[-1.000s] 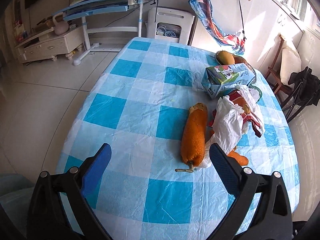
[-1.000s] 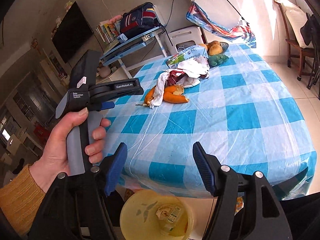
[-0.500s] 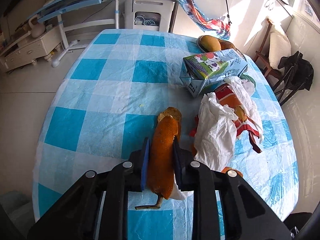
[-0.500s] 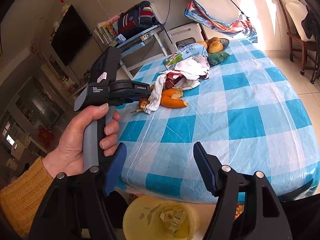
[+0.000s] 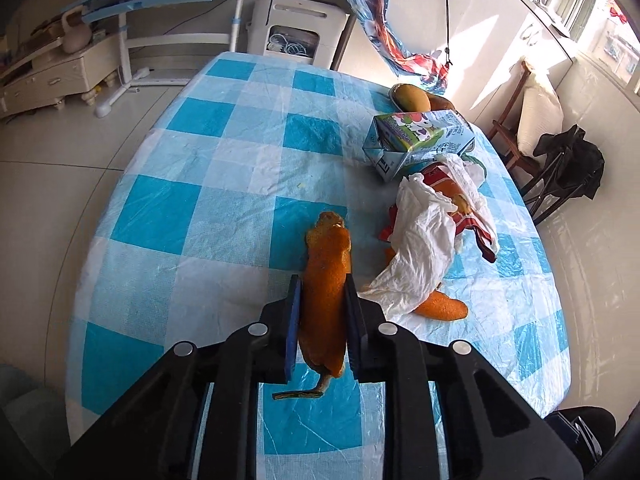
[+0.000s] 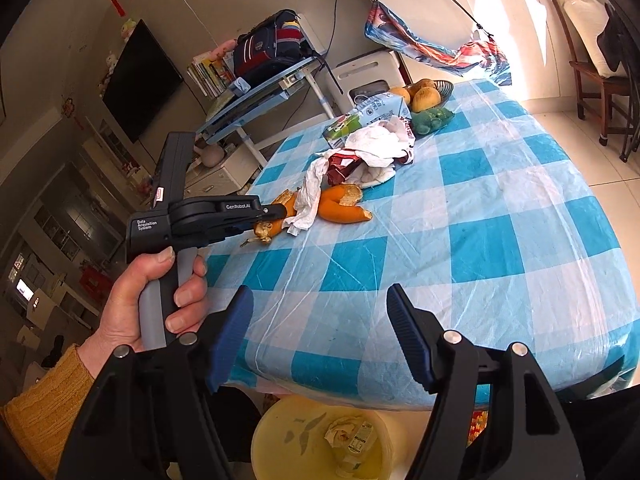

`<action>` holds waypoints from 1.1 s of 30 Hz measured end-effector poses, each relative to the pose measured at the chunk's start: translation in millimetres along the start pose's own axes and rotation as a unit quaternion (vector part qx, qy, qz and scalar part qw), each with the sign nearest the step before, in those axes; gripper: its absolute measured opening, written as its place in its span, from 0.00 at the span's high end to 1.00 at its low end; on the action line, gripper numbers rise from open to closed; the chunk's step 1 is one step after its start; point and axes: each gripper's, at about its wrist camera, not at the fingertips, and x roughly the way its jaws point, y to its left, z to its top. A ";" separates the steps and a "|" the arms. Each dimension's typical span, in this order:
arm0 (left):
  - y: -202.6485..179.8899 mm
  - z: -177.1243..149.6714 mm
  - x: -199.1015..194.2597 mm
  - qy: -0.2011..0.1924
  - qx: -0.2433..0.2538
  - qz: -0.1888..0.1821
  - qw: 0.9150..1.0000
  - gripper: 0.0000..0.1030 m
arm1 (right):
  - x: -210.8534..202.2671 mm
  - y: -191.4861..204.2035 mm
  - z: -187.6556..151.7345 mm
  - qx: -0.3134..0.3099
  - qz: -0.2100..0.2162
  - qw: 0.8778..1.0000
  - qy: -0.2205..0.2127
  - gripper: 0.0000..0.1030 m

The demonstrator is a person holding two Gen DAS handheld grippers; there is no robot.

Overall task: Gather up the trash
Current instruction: 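Lift the orange peel with the left gripper toward the basin, then open the left gripper over the yellow basin to drop the peel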

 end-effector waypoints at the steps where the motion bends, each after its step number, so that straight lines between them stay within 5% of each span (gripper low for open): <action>1: 2.7 -0.2 -6.7 -0.006 -0.002 -0.001 1.000 0.85 | 0.0 0.2 -0.4 -0.001 0.000 1.000 0.000 0.35; 7: 16.8 -7.8 -46.9 -0.029 -0.009 -0.008 1.000 0.91 | -1.1 2.7 -1.0 -0.005 0.001 1.000 -0.002 0.35; 13: 8.0 -51.6 -90.0 -0.018 0.021 -0.024 0.999 0.93 | -3.0 3.6 -1.5 -0.008 0.001 1.000 -0.005 0.35; 17: -6.2 -95.3 -109.2 0.016 0.055 -0.029 0.998 0.93 | -6.4 6.0 -2.6 -0.010 0.002 1.000 -0.008 0.35; 21: -16.5 -148.5 -105.2 0.091 0.094 -0.023 0.991 0.93 | -8.7 8.2 -3.1 -0.012 0.004 1.000 -0.010 0.35; 23: -17.7 -170.2 -104.4 0.115 0.111 -0.011 0.987 0.82 | -9.8 7.7 -3.2 -0.010 0.005 1.000 -0.011 0.35; 25: -14.9 -172.3 -109.6 0.106 0.116 0.014 0.987 0.50 | -10.9 6.5 -3.4 -0.005 0.007 1.000 -0.012 0.35; 33: -5.9 -49.3 -80.4 -0.013 0.080 0.094 0.992 0.19 | -5.4 8.3 -7.7 0.000 0.008 1.000 -0.003 0.35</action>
